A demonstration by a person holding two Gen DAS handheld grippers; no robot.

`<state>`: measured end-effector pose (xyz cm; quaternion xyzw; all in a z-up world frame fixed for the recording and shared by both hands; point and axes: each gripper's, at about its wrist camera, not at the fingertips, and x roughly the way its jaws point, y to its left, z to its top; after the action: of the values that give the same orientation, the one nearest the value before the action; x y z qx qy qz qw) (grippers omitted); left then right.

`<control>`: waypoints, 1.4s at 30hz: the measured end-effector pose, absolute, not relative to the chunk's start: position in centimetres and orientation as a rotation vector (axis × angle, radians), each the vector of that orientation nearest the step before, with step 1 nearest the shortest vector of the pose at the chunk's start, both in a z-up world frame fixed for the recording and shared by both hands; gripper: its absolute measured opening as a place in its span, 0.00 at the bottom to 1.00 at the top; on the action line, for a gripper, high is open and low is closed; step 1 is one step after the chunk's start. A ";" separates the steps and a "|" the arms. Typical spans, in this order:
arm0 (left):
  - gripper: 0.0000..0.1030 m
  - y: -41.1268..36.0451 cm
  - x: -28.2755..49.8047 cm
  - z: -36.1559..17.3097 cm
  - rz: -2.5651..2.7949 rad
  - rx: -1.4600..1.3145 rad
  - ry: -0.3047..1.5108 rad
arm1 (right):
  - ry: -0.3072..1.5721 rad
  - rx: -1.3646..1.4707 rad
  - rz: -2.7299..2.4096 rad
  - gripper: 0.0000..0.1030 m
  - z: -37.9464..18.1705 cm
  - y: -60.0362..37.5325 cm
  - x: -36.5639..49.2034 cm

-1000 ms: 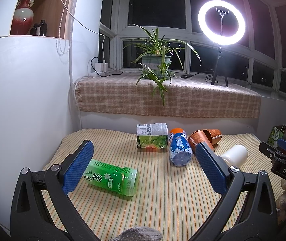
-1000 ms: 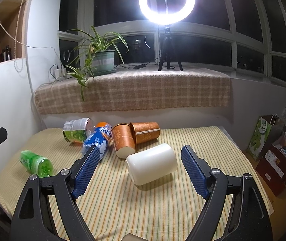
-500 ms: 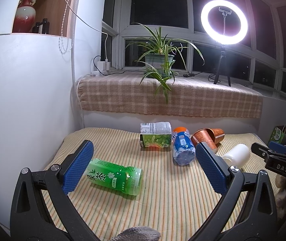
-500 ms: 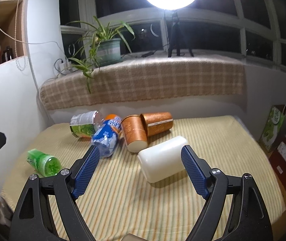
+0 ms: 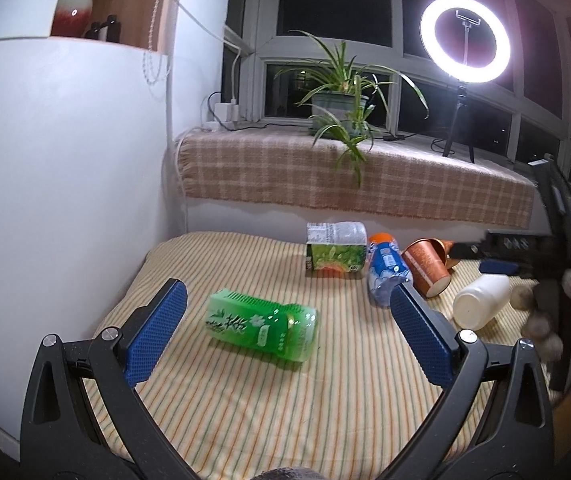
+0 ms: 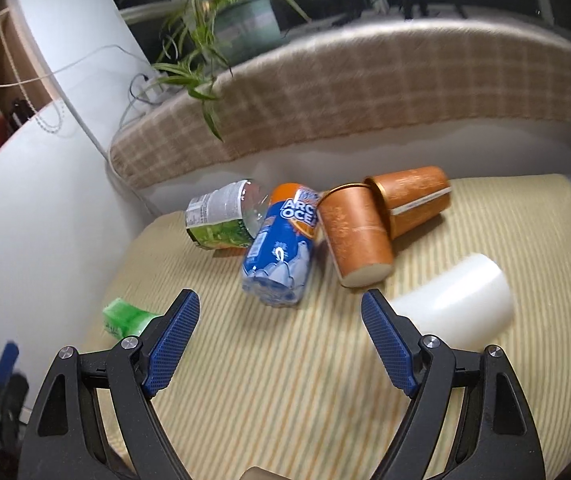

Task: Flip cup upright
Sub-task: 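Move the right tool to the lying blue-orange bottle and close on it, then lift the blue-orange bottle off the table with the right tool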

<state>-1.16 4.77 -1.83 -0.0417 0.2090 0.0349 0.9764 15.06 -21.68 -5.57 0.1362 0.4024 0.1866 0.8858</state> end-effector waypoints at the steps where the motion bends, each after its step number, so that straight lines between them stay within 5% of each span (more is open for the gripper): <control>1: 1.00 5.0 -1.3 -1.9 0.072 -0.088 0.422 | 0.860 0.288 0.399 0.81 -5.7 -21.2 16.1; 15: 1.00 6.6 -2.9 -2.8 0.075 -0.119 0.458 | 1.095 0.328 0.388 0.74 -8.7 -17.2 24.5; 42: 1.00 7.2 -2.7 -3.4 0.075 -0.134 0.477 | 1.187 0.329 0.267 0.64 -12.5 -14.9 27.6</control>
<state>-2.66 7.15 -3.44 -0.0663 0.2362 0.0371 0.9687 27.60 -14.86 -12.45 0.1539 0.5549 0.1246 0.8080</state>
